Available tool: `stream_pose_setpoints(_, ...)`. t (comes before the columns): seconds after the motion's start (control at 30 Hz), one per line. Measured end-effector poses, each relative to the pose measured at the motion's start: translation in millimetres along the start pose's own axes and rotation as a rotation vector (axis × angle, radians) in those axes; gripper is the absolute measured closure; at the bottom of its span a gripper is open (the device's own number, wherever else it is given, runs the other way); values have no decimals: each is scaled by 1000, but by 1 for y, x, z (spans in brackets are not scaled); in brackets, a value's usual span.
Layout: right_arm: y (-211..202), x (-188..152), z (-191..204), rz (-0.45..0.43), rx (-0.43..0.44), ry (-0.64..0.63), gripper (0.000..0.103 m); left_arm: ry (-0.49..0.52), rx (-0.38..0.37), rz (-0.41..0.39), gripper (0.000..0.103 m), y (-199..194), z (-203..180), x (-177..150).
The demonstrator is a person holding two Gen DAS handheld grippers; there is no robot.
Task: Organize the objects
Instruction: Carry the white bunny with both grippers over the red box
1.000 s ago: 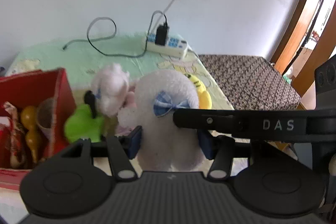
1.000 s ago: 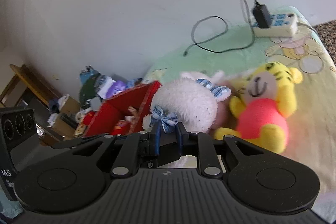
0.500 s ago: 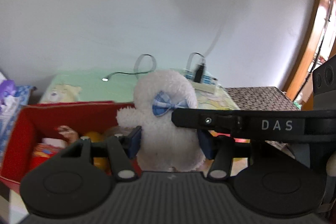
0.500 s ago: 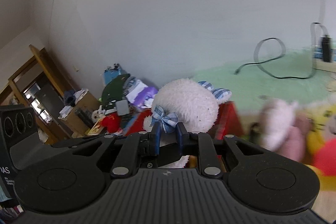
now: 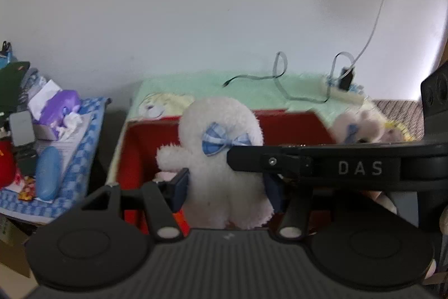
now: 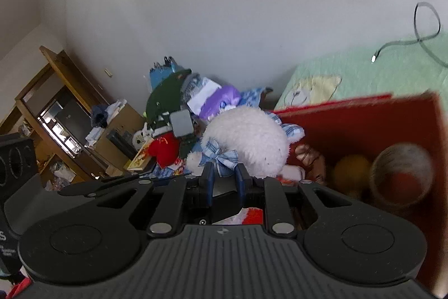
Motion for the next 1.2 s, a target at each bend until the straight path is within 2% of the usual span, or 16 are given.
stream_pose_setpoints(0.2,26,-13,-14,43,-30,39,83,38,34,56,46,27,21,-16)
stream_pose_setpoints(0.6,55,-31,-35,137,-60,213,81,72,100,140,46,55,33,-37)
stream_pose_setpoints(0.73,60,-37,-41,179,-47,276,80,84,130,159,44,56,34,-43)
stream_pose_setpoints(0.77,61,-38,-42,185,-44,284,80,95,141,160,40,55,32,-44)
stream_pose_setpoints(1.03,43,-36,-40,174,0,330,75,101,192,202,34,53,32,-43)
stream_pose_setpoints(1.2,23,-34,-41,127,-38,315,75,103,238,233,36,54,33,-42)
Point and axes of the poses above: each gripper's, at about its wrist camera, not at the fingertips, and y roughly the way its jaws point, z to its left, x to its top, the point moved 8 cm from there along y, roughly the way its jaws point, and after that the axes turned 12 degrees about x, right-handed, at the moved point
